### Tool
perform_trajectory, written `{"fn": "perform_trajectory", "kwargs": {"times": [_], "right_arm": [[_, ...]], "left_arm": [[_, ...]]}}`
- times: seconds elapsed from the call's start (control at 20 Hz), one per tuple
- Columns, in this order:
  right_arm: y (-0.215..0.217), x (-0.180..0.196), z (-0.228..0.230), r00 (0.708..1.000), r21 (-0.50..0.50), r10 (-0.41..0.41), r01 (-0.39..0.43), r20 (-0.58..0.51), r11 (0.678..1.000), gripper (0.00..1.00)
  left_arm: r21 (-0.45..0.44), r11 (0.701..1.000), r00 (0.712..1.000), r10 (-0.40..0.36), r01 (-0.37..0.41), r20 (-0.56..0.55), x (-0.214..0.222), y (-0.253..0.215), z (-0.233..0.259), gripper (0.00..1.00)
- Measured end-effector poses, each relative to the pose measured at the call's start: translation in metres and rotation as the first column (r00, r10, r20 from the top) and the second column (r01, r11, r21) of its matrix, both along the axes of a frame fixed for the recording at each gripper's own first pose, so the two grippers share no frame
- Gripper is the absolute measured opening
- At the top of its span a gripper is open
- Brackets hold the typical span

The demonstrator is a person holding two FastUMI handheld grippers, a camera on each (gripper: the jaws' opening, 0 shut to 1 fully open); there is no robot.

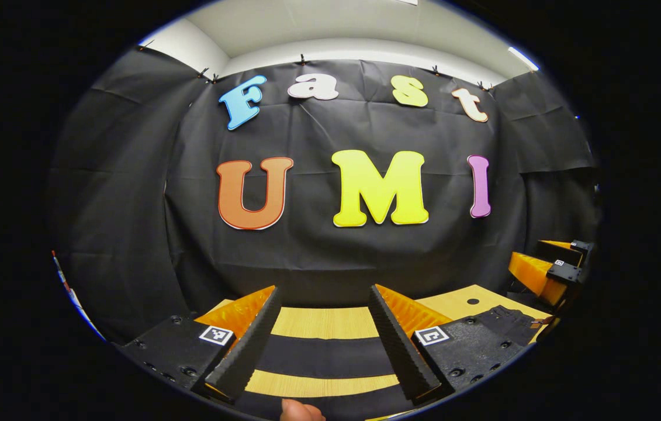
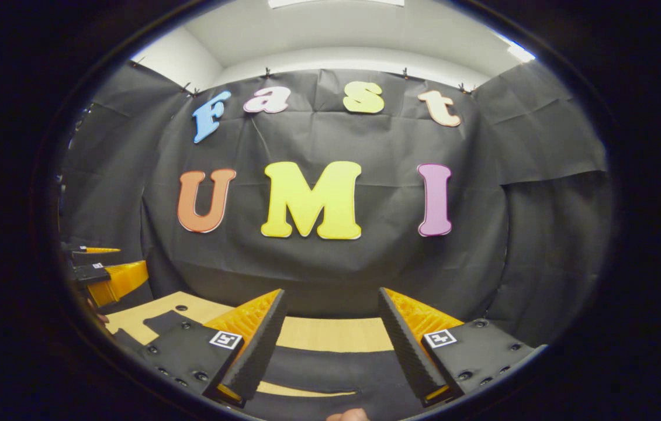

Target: Grasp the waist and the cuffs of the jeans and fold them to make the two legs overlap; first hold the waist and fold one-third of the jeans toward the cuffs, then hold the cuffs and fold the remaining one-third in the same direction to finish folding.

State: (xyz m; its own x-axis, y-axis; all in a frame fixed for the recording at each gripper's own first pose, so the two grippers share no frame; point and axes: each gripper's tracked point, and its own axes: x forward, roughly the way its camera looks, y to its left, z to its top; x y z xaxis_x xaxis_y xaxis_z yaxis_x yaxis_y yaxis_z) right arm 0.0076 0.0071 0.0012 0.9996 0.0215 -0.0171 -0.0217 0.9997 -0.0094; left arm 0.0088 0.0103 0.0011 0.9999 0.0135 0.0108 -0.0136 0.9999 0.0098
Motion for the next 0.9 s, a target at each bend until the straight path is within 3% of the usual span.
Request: {"fn": "perform_trajectory", "kwargs": {"times": [0.35,0.5,0.7,0.9], "right_arm": [[-0.013,0.002,-0.002,1.0,-0.007,-0.014,0.014,-0.011,1.0,0.94],[-0.033,0.006,-0.009,0.999,-0.034,-0.035,0.034,-0.04,0.999,0.94],[-0.066,0.007,-0.024,0.992,-0.068,-0.082,0.075,-0.099,0.995,0.97],[-0.1,0.002,-0.045,0.978,-0.087,-0.139,0.126,-0.157,0.988,1.0]], "left_arm": [[-0.085,0.996,0.998,0.002,-0.007,-0.057,-0.006,0.013,-0.017,0.97],[-0.157,0.986,0.987,0.039,-0.063,-0.153,-0.018,0.04,-0.05,0.97],[-0.19,0.967,0.954,0.111,-0.169,-0.279,-0.048,0.087,-0.09,0.97],[-0.201,0.939,0.896,0.178,-0.278,-0.408,-0.086,0.139,-0.13,0.98]]}}
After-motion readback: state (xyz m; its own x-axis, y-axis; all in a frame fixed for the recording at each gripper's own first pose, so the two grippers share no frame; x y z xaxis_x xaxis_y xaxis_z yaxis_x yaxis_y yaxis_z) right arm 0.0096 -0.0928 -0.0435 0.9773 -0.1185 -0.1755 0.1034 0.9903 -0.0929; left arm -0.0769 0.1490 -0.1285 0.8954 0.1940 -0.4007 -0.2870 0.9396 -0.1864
